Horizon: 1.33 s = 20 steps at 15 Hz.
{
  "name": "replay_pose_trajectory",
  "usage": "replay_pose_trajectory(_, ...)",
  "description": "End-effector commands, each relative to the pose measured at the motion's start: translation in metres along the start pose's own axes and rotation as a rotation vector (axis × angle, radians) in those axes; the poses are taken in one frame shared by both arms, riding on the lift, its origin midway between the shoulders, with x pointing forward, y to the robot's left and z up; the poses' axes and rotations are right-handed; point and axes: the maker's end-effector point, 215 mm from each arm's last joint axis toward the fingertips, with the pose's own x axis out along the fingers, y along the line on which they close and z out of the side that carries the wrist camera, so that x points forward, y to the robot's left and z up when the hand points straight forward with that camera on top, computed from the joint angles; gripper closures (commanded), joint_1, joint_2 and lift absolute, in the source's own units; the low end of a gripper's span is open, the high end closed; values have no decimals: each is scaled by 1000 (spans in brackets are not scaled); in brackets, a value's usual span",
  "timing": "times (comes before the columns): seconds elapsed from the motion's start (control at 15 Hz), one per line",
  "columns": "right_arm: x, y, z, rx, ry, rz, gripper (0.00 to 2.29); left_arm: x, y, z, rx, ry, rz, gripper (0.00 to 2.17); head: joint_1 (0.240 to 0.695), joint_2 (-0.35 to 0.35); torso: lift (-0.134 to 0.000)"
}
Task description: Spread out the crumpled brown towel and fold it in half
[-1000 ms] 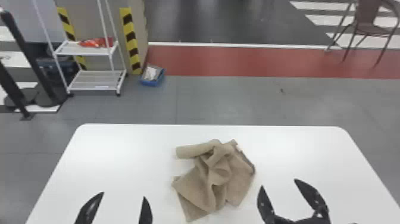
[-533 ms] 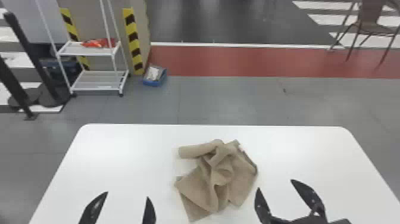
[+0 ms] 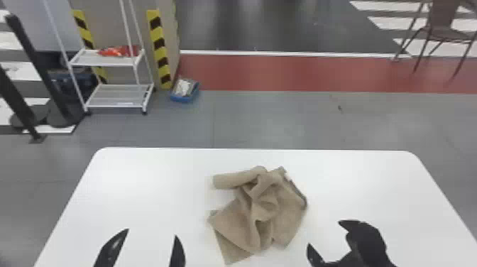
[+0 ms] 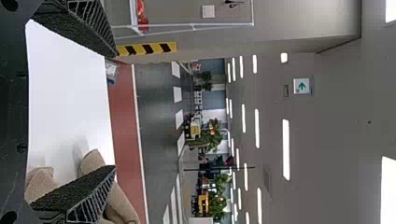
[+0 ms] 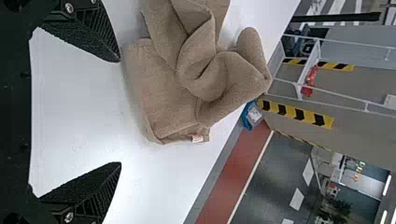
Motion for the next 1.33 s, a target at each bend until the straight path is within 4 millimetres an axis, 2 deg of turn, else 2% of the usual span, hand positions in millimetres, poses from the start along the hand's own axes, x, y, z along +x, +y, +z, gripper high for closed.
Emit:
replay_pose_trajectory(0.0, 11, -14, 5, -68, 59, -6, 110, 0, -1, 1, 1, -1, -2, 22, 695, -46, 0)
replay_pose_trajectory(0.13, 22, -23, 11, -84, 110, -6, 120, 0, -1, -1, 4, 5, 0, 46, 695, -53, 0)
replay_pose_trajectory(0.27, 36, -20, 10, -123, 193, 10, 124, 0, 0, -1, 4, 5, 1, 46, 695, -55, 0)
replay_pose_trajectory(0.4, 52, -3, 17, -166, 219, 46, 127, 0, 1, -2, 5, 8, 4, 46, 695, -48, 0)
replay_pose_trajectory(0.6, 71, 34, 18, -215, 247, 104, 134, 1, 5, -2, 8, 7, 11, 46, 695, -16, 0)
replay_pose_trajectory(0.87, 91, 67, 3, -284, 303, 147, 144, 3, 6, -3, 9, 10, 14, 46, 695, 51, 0)
replay_pose_trajectory(1.07, 103, 72, 0, -308, 325, 148, 208, 5, 6, -3, 10, 7, 12, 46, 695, 78, 0)
replay_pose_trajectory(1.27, 102, 68, -4, -302, 359, 140, 448, 5, 8, -4, 9, 9, 15, 46, 695, 86, 0)
